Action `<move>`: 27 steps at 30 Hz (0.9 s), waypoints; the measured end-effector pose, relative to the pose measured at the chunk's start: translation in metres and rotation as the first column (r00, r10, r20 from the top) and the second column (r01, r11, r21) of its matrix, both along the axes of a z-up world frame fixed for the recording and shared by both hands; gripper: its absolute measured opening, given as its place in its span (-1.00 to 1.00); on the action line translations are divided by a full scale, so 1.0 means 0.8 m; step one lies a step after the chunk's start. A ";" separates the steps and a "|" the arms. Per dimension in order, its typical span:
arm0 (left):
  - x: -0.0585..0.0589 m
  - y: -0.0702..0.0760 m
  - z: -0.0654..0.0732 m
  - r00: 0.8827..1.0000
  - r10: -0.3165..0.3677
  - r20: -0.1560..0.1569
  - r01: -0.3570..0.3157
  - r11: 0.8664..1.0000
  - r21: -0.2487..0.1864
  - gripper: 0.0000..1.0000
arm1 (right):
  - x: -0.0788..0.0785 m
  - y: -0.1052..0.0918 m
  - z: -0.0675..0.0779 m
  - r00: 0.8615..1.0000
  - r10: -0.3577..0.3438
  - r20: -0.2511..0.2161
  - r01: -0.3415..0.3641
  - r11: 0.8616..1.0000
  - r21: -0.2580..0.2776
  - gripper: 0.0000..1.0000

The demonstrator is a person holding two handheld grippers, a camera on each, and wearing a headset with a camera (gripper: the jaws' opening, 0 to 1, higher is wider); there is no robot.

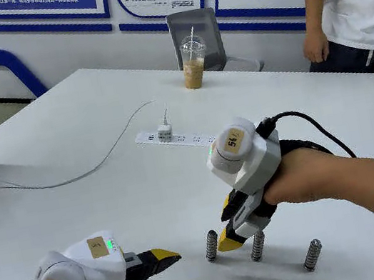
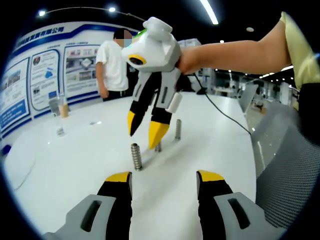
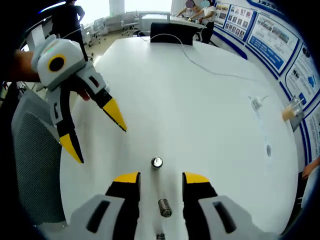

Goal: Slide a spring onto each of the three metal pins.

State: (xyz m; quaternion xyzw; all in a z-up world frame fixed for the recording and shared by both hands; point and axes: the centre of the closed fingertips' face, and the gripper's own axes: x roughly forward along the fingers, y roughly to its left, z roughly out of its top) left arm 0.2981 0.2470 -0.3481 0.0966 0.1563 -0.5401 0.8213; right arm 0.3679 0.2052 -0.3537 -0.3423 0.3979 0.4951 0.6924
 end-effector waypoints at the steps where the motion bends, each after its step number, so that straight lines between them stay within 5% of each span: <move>1: 0.001 0.000 0.001 1.000 0.002 0.000 -0.002 1.000 -0.002 0.06 | 0.000 -0.002 0.002 1.000 -0.006 0.003 0.006 1.000 0.007 -0.30; 11: 0.006 0.001 0.006 1.000 0.011 0.006 -0.011 1.000 -0.010 0.07 | -0.005 -0.017 0.019 0.997 -0.063 0.033 0.060 0.993 0.097 -0.16; 27: 0.009 -0.001 0.012 1.000 0.017 0.009 -0.016 1.000 -0.017 0.09 | -0.016 -0.046 0.043 0.984 -0.161 0.075 0.141 0.965 0.221 -0.06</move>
